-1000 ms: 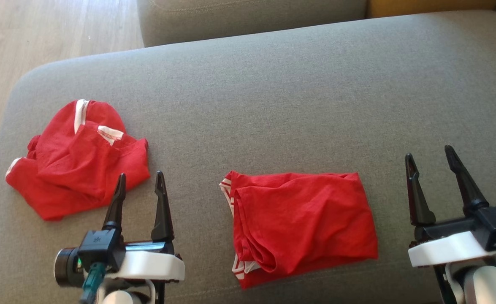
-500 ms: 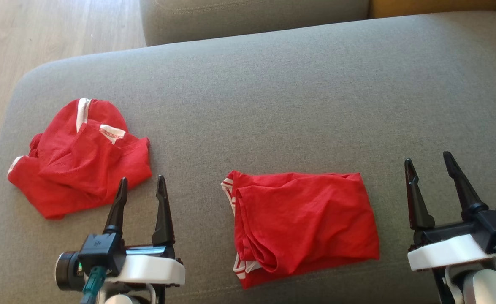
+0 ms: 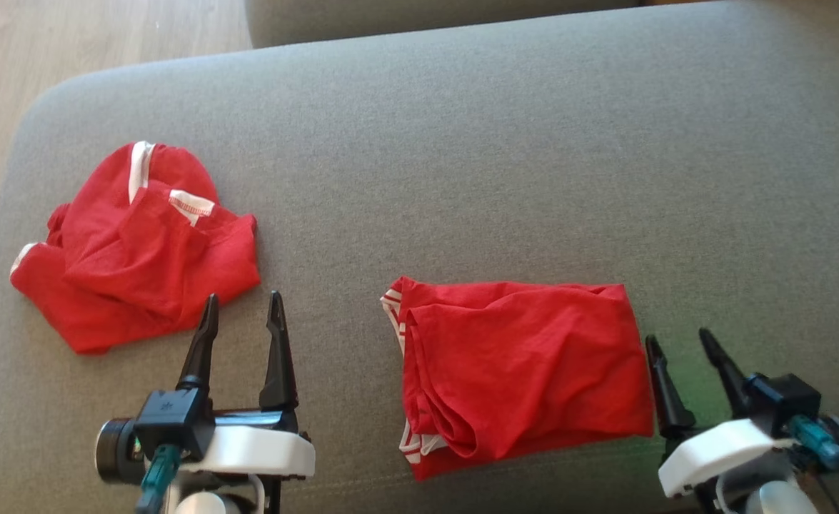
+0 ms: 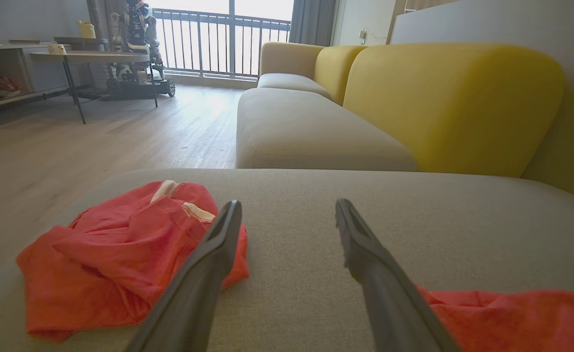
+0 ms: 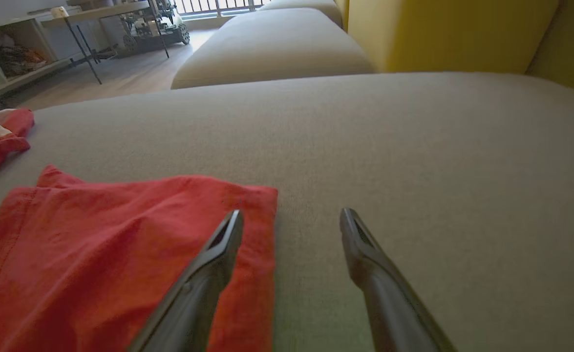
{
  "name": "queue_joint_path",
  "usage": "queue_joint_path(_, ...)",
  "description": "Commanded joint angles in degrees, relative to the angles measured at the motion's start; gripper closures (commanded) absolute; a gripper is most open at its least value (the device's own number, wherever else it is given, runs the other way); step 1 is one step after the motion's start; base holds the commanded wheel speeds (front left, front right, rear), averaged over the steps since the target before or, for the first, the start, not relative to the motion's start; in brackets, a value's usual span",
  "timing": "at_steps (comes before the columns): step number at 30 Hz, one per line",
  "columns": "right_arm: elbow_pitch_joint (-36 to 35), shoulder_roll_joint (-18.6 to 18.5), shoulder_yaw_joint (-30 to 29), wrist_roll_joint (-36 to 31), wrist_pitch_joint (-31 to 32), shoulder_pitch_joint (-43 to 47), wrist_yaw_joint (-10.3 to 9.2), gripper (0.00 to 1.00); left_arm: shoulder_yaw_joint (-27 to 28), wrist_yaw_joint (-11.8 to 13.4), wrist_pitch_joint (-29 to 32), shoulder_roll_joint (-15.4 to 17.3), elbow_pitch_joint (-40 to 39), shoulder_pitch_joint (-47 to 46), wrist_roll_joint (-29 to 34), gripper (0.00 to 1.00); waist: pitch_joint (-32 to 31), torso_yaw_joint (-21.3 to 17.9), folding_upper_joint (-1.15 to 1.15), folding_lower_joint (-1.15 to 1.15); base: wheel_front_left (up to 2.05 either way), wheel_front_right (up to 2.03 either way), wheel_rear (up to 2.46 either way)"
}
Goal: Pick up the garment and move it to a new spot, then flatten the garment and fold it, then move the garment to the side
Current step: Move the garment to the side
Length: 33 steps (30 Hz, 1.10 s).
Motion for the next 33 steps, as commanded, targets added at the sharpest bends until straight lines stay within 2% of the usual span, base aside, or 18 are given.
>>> queue_joint_path(1,0.2,-0.2,1.8,3.1,0.8,-3.5,-0.01,0.00,1.4,-0.1,-0.3,-0.1,-1.6,-3.0,-0.2,0.00,0.7,0.4,0.00,0.00,0.00,0.00,0.00)
queue_joint_path(6,6.3,-0.2,2.8,9.2,3.5,-6.8,-0.01,0.00,1.6,-0.2,-0.3,-0.1,-1.5,-3.8,-0.3,0.00,2.0,1.0,0.00,0.00,0.00,0.00,0.00)
queue_joint_path(21,16.2,-0.2,6.7,11.5,5.6,-10.5,-0.01,0.00,2.3,-0.4,-0.3,-0.1,-1.3,-5.0,-0.2,0.00,3.8,2.1,0.00,0.00,0.00,0.00,0.00)
queue_joint_path(22,16.6,-0.2,6.8,11.5,5.5,-10.7,-0.01,0.20,2.3,-0.4,-0.3,-0.1,-1.3,-5.0,-0.2,0.00,3.7,2.1,0.00,0.00,0.00,0.00,0.00)
queue_joint_path(24,17.1,-0.2,7.1,11.4,5.2,-11.2,-0.01,1.00,2.3,-0.4,-0.3,-0.1,-1.3,-4.9,-0.1,0.00,3.7,1.9,0.00,0.00,0.00,0.00,0.00)
queue_joint_path(28,17.8,-0.2,6.9,10.0,4.5,-12.1,-0.01,1.00,2.1,-0.3,-0.3,-0.1,-1.5,-5.1,-0.1,0.00,3.5,1.7,0.00,0.00,0.00,0.00,0.00)
queue_joint_path(33,16.8,-1.4,6.5,3.7,3.5,-13.3,-0.01,1.00,1.6,-0.5,-0.3,-0.1,-2.0,-5.6,0.0,0.00,3.5,1.1,0.00,0.00,0.00,0.00,0.00)
